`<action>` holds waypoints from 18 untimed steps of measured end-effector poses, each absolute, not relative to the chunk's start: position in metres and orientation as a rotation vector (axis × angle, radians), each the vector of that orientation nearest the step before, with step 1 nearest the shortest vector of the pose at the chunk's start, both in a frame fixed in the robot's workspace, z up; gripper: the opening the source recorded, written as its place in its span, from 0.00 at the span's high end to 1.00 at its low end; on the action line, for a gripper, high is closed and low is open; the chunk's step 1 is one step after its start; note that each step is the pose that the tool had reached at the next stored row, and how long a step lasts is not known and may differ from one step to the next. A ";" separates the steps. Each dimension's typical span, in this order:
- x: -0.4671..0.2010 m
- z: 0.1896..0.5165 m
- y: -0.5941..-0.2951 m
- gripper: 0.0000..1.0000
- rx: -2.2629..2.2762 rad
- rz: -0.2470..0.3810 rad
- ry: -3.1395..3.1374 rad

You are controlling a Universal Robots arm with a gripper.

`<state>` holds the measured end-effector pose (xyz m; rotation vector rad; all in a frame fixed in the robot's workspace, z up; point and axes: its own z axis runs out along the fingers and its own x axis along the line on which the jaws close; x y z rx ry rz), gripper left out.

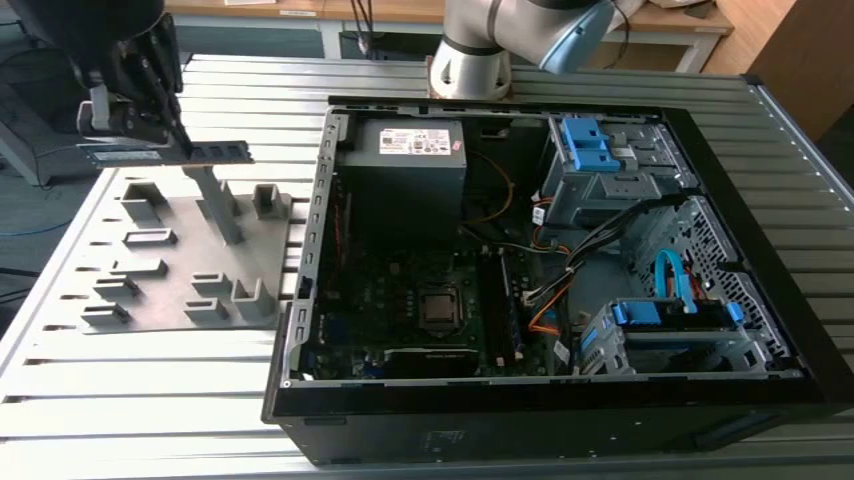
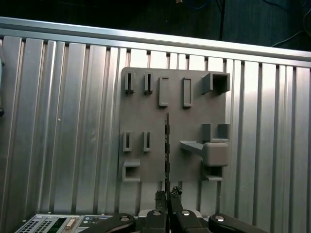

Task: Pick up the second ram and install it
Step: 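Pick up the second ram and move it above second insertion slot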

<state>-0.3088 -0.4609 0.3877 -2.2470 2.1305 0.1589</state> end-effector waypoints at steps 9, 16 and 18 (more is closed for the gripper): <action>-0.287 0.388 -0.461 0.86 -2.247 0.160 2.131; -0.272 0.388 -0.461 0.86 -2.248 0.161 2.131; -0.269 0.388 -0.461 0.86 -2.248 0.161 2.131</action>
